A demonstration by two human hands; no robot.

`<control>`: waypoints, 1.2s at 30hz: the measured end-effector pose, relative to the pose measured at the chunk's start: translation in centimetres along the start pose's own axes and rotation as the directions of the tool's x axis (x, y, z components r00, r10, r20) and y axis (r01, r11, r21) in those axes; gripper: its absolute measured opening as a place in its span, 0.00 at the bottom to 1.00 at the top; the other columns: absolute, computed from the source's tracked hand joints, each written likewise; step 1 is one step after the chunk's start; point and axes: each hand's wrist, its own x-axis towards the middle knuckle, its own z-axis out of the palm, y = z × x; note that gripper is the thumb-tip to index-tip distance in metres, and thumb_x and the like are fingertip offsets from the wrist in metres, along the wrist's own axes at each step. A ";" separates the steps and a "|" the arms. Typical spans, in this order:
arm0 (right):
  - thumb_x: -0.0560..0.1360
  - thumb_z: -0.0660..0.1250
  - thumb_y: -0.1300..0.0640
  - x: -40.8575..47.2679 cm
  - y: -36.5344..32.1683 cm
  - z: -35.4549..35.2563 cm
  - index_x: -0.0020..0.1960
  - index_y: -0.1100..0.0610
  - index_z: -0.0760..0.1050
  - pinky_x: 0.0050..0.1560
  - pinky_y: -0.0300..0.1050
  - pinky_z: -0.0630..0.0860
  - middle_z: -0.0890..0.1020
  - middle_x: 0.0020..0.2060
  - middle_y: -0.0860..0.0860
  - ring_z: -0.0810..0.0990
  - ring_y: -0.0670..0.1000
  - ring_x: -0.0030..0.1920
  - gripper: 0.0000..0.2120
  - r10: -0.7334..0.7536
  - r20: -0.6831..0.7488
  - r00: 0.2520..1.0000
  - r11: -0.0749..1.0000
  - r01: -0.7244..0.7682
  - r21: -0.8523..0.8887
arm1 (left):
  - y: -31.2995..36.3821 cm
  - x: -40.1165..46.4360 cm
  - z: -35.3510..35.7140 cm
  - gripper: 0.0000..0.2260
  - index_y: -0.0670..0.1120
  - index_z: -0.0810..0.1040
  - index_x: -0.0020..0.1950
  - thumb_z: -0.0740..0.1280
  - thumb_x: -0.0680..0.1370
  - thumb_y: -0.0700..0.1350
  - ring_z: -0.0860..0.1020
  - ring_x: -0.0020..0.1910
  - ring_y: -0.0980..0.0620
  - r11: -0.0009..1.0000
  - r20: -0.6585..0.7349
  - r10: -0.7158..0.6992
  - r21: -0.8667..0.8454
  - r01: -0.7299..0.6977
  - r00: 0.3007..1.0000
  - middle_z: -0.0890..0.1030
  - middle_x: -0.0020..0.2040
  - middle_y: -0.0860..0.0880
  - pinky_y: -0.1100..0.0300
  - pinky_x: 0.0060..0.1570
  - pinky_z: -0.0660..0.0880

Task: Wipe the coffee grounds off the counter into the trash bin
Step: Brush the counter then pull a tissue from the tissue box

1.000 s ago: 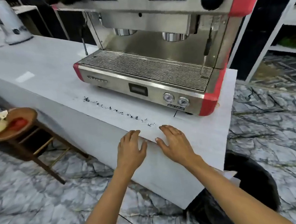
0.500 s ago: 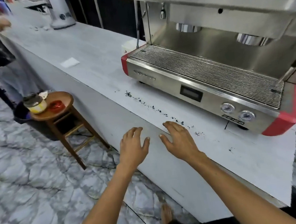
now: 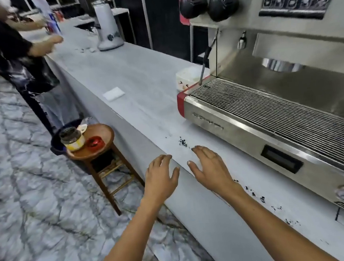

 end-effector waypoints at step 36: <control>0.79 0.59 0.45 29.0 -5.3 12.3 0.73 0.57 0.64 0.73 0.50 0.58 0.68 0.73 0.54 0.62 0.54 0.74 0.27 0.322 -0.087 0.943 0.942 -0.328 -0.069 | -17.4 31.0 -2.4 0.23 0.48 0.71 0.73 0.63 0.81 0.56 0.67 0.72 0.45 0.963 0.130 0.250 -0.139 -0.232 0.959 0.71 0.73 0.47 0.49 0.71 0.65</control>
